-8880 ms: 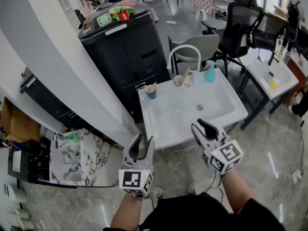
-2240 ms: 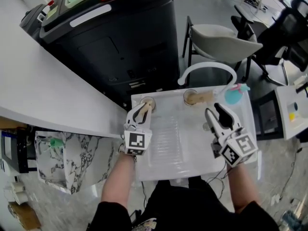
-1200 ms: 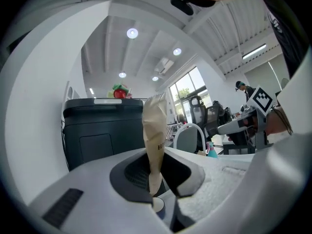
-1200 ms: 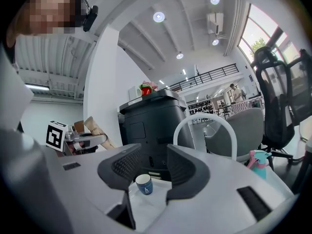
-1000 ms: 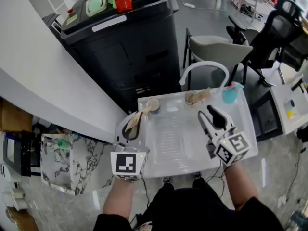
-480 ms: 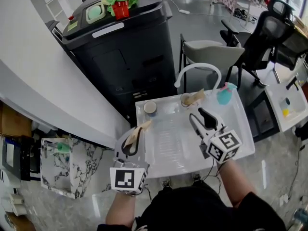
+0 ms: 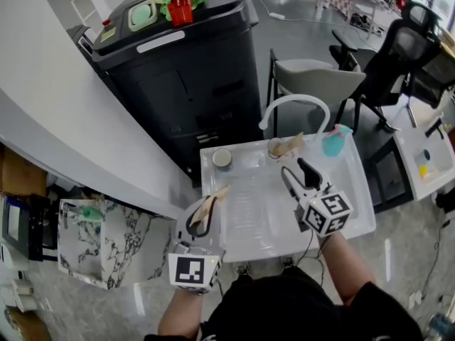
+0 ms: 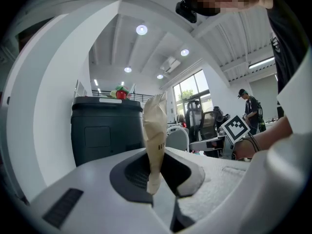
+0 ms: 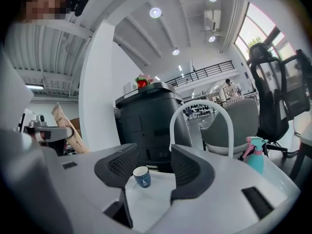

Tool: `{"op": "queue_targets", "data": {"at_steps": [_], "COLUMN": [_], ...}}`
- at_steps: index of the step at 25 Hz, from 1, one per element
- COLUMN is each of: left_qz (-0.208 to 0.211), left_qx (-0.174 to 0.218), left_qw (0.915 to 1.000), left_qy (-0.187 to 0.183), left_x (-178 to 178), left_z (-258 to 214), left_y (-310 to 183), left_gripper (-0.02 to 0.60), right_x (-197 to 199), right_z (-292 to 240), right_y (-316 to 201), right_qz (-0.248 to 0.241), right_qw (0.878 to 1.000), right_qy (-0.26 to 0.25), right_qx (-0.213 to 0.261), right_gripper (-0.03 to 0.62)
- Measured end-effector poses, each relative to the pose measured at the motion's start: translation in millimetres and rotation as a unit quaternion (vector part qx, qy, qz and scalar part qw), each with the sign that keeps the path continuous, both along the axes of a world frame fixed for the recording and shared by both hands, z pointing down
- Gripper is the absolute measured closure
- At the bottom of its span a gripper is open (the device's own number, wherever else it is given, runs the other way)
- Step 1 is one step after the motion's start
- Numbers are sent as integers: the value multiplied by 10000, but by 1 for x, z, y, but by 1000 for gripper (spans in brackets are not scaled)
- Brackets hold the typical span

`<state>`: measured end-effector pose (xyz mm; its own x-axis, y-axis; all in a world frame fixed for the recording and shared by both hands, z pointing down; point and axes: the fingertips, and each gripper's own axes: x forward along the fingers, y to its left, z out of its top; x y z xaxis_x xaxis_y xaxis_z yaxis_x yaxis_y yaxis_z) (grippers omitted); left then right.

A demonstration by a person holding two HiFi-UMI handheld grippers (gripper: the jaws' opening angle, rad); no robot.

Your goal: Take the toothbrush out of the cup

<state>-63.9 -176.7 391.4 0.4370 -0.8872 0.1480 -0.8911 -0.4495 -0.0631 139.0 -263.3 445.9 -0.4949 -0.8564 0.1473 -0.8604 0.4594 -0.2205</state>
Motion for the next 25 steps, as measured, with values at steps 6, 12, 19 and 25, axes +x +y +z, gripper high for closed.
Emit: {"op": "queue_targets", "data": {"at_steps": [6,12,19,25], "left_qz": [-42,-49,-73,-115], "left_qx": [-96,-246,-391,-491], "left_qw": [9999,9997,9992,9986], "left_qy": [-7,-35,-105,-168], "left_x": [4,10,12,14], "left_z": [9,18,27,32], "left_y": [-1,-1,-2,-6], "left_gripper": [545,545,545,545], "right_x": [16,27,40,45], "right_z": [23,49,85,121], "right_y": [-18,-39,-67,-93], "right_qz": [275,382,575,639], "right_qw": [9993,9980,9941,9906], "right_qy": [-64,-4,-186,-186], "right_qx": [-258,-506,-900,-1196], "right_gripper": [365,365,365,362]}}
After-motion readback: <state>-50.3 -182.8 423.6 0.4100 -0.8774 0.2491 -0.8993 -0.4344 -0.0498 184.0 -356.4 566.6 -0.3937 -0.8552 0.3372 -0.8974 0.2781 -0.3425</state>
